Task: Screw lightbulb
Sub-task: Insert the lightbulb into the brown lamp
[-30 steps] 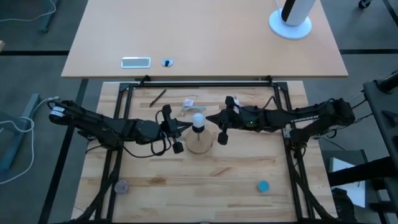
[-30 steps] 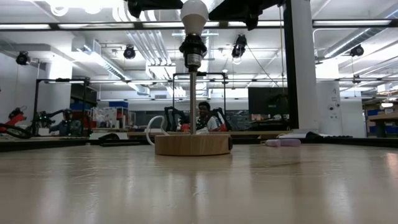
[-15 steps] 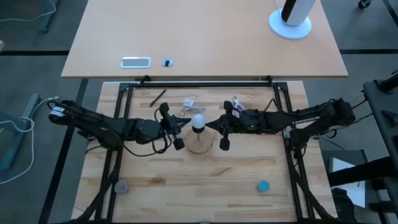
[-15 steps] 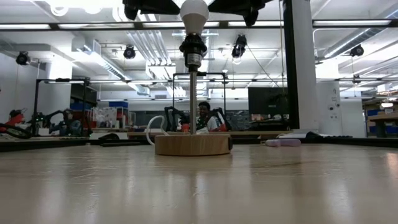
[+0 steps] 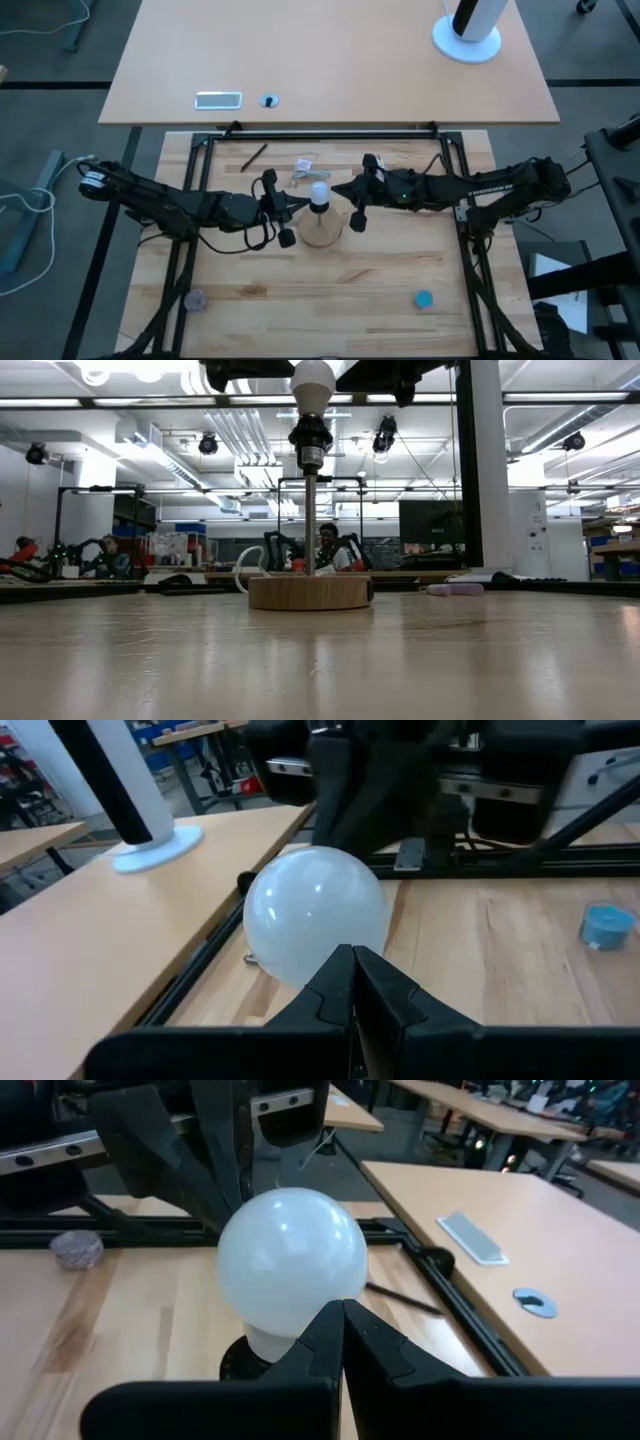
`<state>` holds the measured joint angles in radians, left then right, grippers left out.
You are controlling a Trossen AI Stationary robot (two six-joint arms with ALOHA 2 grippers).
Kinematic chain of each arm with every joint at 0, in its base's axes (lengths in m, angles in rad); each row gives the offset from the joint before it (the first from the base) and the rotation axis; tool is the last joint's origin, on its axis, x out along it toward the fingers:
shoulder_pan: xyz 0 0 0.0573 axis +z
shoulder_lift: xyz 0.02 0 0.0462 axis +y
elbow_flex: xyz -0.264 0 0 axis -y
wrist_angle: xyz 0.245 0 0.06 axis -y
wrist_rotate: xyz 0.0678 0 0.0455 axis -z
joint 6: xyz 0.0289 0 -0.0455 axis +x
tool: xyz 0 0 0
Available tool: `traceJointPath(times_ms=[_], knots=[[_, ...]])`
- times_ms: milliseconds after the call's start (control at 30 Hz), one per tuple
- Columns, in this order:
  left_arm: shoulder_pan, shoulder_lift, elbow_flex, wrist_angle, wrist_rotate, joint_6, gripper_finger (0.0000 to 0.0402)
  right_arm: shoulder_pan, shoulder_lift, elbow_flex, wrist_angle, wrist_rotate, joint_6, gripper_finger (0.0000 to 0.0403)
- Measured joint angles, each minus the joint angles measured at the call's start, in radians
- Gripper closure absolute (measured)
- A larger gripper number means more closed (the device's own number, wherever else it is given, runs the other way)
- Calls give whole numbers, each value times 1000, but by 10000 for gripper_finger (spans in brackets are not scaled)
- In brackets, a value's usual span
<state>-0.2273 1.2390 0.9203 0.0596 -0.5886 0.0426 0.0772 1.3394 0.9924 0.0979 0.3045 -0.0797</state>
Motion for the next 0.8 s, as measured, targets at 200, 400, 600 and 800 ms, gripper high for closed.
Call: traceJointPath(times_ms=[200,400,600,800], knots=[[3,2,0,-12,-65,-4,401,11,14,0,8,-28,9,403],[8,-6,-1,-35,-92,-9,401,38,5,-1,-22,-66,29,403],[-6,-21,-1,-46,-68,-14,401,36,-28,-1,-61,56,35,403],[-6,-18,-1,-34,5,-12,401,19,-29,-1,-44,59,3,403]])
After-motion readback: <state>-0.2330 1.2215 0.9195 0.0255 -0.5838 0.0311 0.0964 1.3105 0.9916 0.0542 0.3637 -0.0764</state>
